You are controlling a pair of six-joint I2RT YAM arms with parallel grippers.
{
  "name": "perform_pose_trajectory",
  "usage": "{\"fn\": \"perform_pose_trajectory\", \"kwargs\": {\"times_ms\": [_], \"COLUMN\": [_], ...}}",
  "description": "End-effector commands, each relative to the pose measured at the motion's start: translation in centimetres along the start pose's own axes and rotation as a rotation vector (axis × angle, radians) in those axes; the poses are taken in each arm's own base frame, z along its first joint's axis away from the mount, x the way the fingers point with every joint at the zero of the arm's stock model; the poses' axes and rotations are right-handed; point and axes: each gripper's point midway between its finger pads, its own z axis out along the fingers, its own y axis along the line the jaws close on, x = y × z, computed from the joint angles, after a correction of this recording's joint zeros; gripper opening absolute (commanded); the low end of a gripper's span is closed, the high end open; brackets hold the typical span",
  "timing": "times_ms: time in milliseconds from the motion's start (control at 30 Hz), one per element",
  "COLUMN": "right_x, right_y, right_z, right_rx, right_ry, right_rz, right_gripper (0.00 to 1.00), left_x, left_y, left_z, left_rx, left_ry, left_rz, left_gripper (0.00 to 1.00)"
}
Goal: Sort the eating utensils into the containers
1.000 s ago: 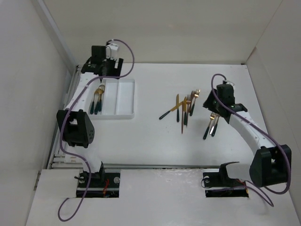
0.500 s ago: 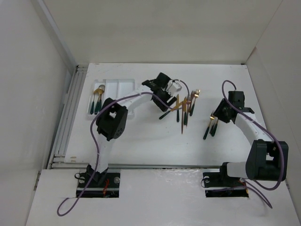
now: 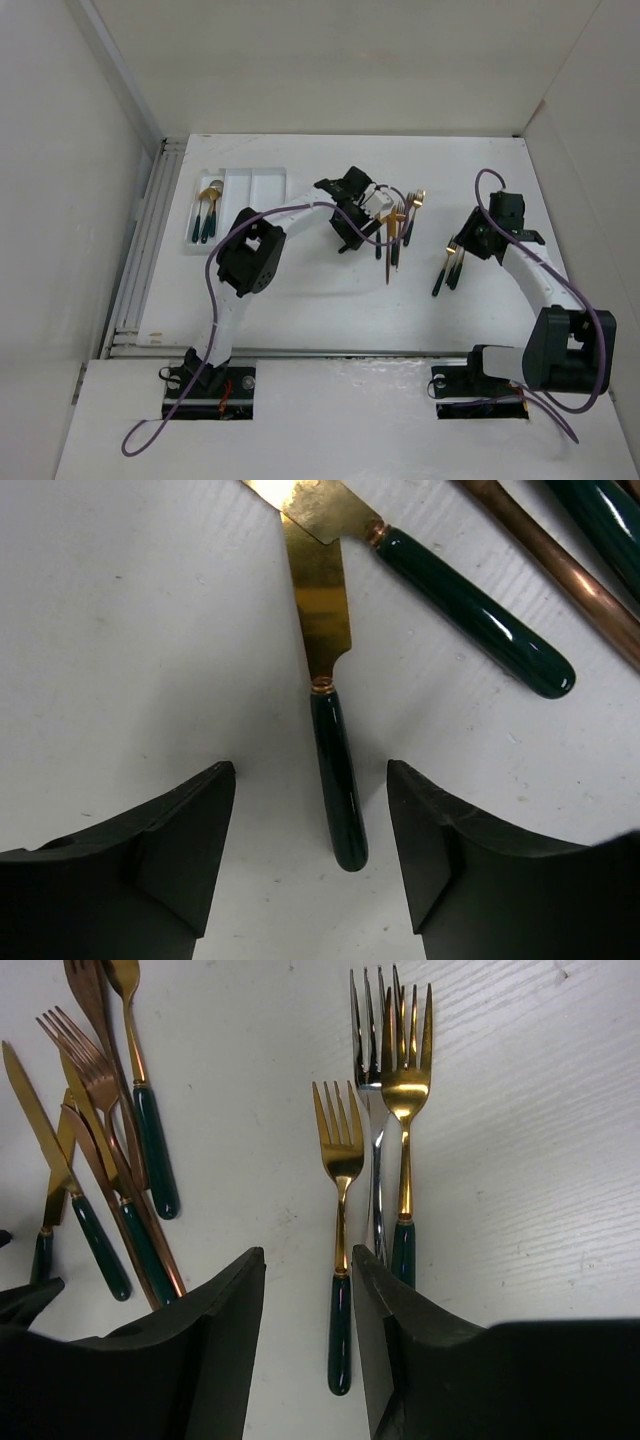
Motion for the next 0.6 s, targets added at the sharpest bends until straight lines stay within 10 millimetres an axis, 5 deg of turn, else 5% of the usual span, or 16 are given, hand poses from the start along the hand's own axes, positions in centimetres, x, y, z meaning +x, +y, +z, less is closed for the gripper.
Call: {"fn": "perform_pose_trajectory", "kwargs": {"times_ms": [0,67,200,300,467,567], "right_x": [-0.8,-0.8,-0.9,-0.9,-1.3,-1.2], "right_y": [0.3,0.3,0.4,0.2,0.4,0.4], "right_z": [-0.8,-0.8,-1.0,-1.2,-2.0,-2.4], "right_rx": [-0.019,-0.019,-0.023,-0.015,-0.026,-0.032], "right_ry": [-0.036,-0.036,-0.044,-0.048,-0.069,-0.079], "right_rz": [-0.013,-0.013,-0.014,-0.023,-0.024,-0.024], "right_gripper": [0.46,0.46,0.46,0.46,0.46,0.46], "left_x": [2.1,2.4,3.1,3.3,4.2,2.8], "left_y": [-0.3,-0.4,-0.5,0.0,3.2,7.3], "left_z": [2.2,2.3,2.9,3.4,2.1,-1.7], "left_rx": [-0.009,-0.007,-0.004,-0.025,-0.1,-0.323], "left_ry": [0.081,0.09,0.103,0.122,0.143,0.122], "left_rz": [-0.029,-0.031,-0.033,-0.043,-0.13,-0.14], "left_gripper": [0.59,0.55,0.32,0.0,0.0,0.0]}}
